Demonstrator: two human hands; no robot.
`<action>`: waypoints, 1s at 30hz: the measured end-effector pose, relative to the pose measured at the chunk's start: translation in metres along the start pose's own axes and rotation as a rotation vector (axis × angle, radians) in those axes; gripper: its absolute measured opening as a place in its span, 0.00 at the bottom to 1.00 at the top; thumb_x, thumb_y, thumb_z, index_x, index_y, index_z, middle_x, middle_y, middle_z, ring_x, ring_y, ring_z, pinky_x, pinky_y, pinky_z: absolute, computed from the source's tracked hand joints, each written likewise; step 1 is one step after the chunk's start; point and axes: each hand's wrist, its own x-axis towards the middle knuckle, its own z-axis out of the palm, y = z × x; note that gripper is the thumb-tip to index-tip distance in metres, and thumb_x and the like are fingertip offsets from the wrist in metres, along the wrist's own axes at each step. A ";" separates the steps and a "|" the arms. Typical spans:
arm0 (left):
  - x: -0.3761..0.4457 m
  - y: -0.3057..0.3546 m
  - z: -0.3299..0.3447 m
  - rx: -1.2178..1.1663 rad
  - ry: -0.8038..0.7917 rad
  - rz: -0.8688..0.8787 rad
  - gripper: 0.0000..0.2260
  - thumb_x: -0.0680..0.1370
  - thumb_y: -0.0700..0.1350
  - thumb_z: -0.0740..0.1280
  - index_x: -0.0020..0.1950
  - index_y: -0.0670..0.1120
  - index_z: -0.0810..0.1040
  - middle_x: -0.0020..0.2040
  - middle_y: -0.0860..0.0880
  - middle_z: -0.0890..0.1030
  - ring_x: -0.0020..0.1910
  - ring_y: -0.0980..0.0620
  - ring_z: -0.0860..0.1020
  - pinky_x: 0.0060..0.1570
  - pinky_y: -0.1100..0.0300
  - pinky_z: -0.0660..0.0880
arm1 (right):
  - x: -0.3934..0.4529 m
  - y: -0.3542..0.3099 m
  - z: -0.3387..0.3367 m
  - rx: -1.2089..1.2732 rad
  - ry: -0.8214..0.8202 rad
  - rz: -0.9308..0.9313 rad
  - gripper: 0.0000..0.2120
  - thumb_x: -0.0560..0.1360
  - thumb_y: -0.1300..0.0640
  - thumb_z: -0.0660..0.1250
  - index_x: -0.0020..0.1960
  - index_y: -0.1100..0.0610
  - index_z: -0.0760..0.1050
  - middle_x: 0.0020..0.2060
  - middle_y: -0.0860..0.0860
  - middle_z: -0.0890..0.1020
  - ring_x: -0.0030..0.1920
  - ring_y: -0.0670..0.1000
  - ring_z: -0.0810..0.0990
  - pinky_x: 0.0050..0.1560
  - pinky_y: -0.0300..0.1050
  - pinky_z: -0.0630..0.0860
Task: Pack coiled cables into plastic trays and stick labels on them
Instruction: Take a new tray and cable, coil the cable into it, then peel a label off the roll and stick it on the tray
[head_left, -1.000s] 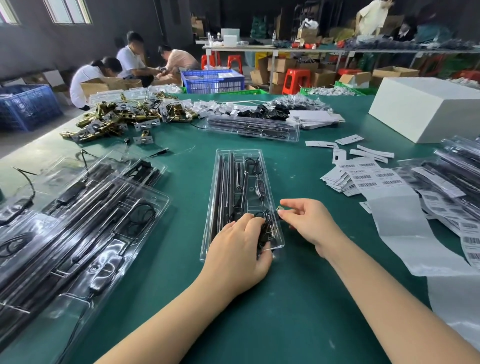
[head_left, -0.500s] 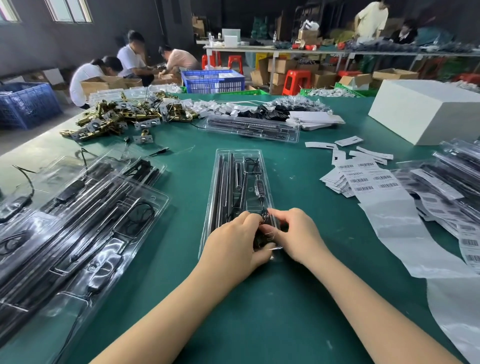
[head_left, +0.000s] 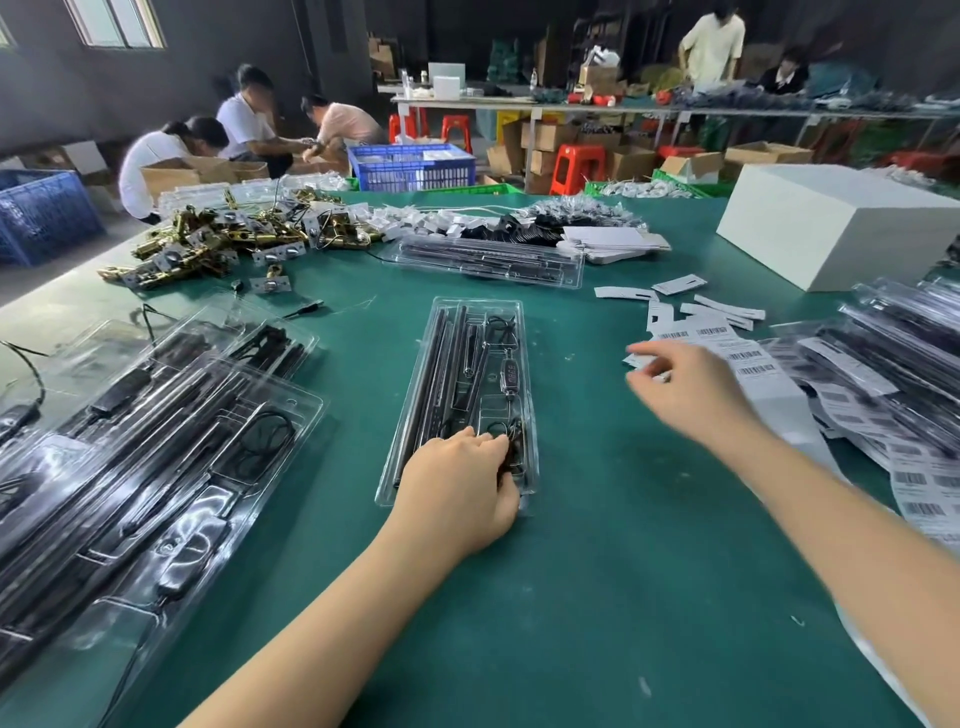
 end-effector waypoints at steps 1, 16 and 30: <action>0.000 -0.001 0.001 -0.001 0.000 -0.005 0.17 0.76 0.50 0.58 0.61 0.47 0.76 0.59 0.51 0.80 0.62 0.50 0.75 0.56 0.58 0.73 | 0.011 0.011 -0.013 -0.107 0.045 0.026 0.17 0.75 0.57 0.66 0.64 0.51 0.77 0.51 0.53 0.81 0.47 0.55 0.76 0.48 0.45 0.72; -0.005 0.001 0.011 -0.091 0.053 -0.077 0.25 0.79 0.50 0.55 0.76 0.62 0.57 0.75 0.60 0.62 0.74 0.54 0.63 0.65 0.61 0.66 | 0.018 0.090 -0.001 -0.633 -0.322 0.361 0.33 0.77 0.31 0.44 0.78 0.42 0.46 0.79 0.54 0.47 0.78 0.62 0.44 0.73 0.64 0.41; -0.003 -0.001 -0.002 -0.095 0.165 -0.015 0.22 0.60 0.45 0.76 0.53 0.59 0.83 0.51 0.60 0.84 0.48 0.56 0.83 0.26 0.65 0.74 | 0.040 0.107 -0.032 -0.502 0.053 0.400 0.18 0.79 0.63 0.52 0.69 0.59 0.63 0.55 0.63 0.76 0.50 0.62 0.77 0.48 0.51 0.71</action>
